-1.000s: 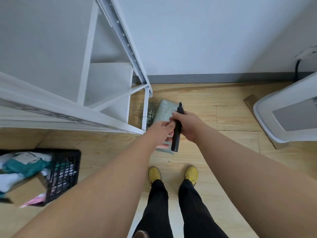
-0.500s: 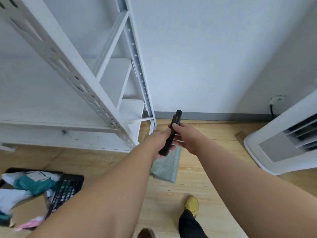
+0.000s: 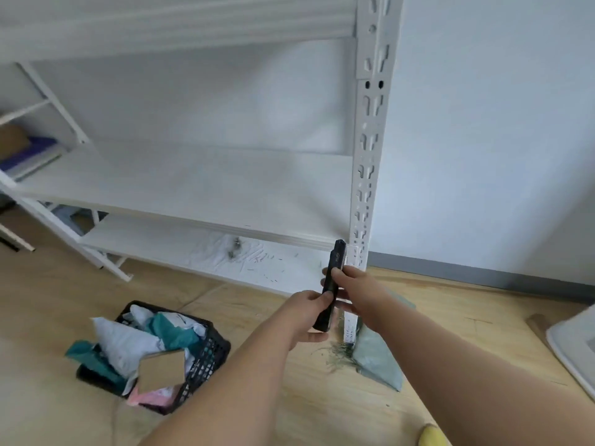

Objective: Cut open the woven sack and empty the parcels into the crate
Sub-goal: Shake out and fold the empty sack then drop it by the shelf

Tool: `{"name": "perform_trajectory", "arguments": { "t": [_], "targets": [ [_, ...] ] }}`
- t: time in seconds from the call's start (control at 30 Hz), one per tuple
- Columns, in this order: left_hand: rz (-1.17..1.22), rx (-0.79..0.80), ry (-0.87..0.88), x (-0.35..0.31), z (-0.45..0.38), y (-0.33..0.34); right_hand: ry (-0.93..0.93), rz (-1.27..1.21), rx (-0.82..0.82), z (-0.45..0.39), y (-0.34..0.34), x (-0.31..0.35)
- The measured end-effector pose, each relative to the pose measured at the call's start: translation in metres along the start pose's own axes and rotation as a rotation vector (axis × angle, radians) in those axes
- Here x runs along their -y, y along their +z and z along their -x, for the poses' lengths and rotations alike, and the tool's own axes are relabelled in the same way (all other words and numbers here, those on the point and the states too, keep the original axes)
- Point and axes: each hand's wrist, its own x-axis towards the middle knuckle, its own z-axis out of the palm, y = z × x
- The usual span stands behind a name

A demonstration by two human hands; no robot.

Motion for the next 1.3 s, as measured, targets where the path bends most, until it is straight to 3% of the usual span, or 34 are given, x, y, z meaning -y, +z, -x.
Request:
{"name": "perform_trajectory", "arguments": {
  "t": [0.3, 0.67, 0.9, 1.13, 1.3],
  "targets": [
    [0.315, -0.183, 0.138, -0.015, -0.004, -0.079, -0.116, 0.167, 0.047, -0.027, 0.081, 0.030],
    [0.274, -0.235, 0.225, -0.081, -0.085, -0.115, -0.037, -0.071, 0.036, -0.122, 0.090, 0.073],
    [0.051, -0.110, 0.244, -0.101, -0.123, -0.140, 0.022, -0.221, -0.202, -0.166, 0.099, 0.091],
    [-0.173, -0.005, 0.311, -0.122, -0.153, -0.171, 0.062, 0.118, -0.324, -0.197, 0.104, 0.103],
    [-0.395, 0.020, 0.281, -0.123, -0.182, -0.181, 0.123, 0.419, -0.581, -0.220, 0.088, 0.096]
  ]
}}
